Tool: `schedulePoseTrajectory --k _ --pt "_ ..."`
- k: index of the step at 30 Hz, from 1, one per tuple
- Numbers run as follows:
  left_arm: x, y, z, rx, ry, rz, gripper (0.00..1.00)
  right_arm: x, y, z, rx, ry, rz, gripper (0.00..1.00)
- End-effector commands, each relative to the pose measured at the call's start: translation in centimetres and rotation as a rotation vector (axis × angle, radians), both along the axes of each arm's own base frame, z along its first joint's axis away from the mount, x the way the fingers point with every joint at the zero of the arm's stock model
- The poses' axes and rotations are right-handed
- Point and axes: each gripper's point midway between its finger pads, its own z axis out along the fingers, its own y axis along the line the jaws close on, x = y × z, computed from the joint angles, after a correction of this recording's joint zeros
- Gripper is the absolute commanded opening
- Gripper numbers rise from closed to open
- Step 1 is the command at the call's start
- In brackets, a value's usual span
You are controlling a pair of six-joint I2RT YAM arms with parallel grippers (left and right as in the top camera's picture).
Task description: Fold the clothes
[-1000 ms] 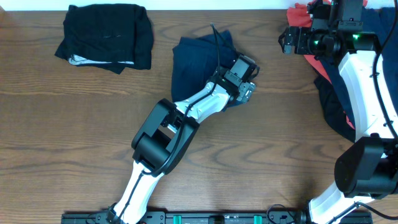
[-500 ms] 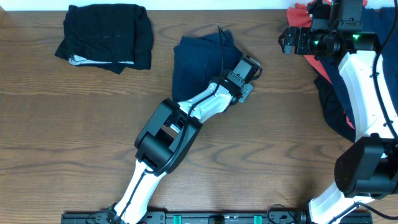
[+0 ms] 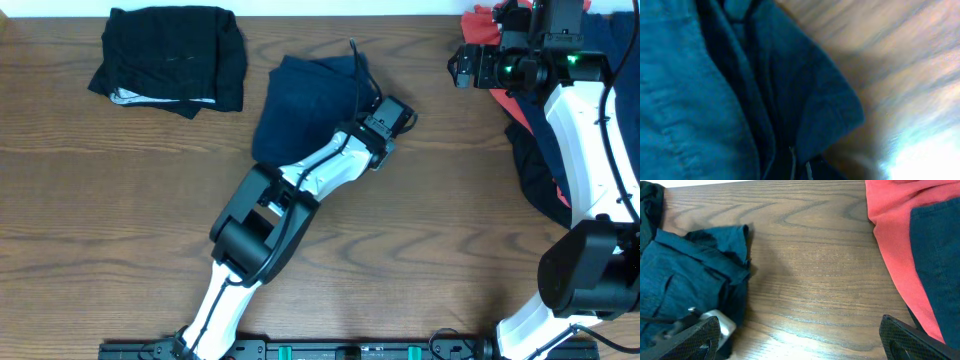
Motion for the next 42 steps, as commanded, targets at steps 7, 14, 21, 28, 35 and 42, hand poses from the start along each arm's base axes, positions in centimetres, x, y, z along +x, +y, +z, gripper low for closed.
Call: schedulePoseTrajectory --k 7,14,21,28,35,42 --pt "2.3 5.6 14.3 -0.083 -0.21 0.117 0.06 0.0 0.0 -0.1 -0.002 0.0 0.014 0.99" --pt "3.1 9.1 18.3 -0.122 -0.275 0.185 0.06 0.0 0.1 -0.1 0.002 -0.001 0.016 0.99" --pt "2.6 8.1 16.3 -0.153 -0.192 0.145 0.06 0.0 0.1 0.0 0.004 -0.001 0.019 0.99" --pt "2.3 6.3 14.2 -0.214 -0.114 0.093 0.06 0.0 0.1 0.0 0.004 -0.001 0.019 0.99" --pt "1.2 3.8 12.4 -0.252 -0.05 0.044 0.06 0.0 0.1 0.0 0.004 -0.001 0.019 0.99" --pt "-0.9 -0.3 9.7 -0.242 0.005 -0.037 0.15 0.0 0.1 0.0 0.003 -0.002 0.019 0.99"
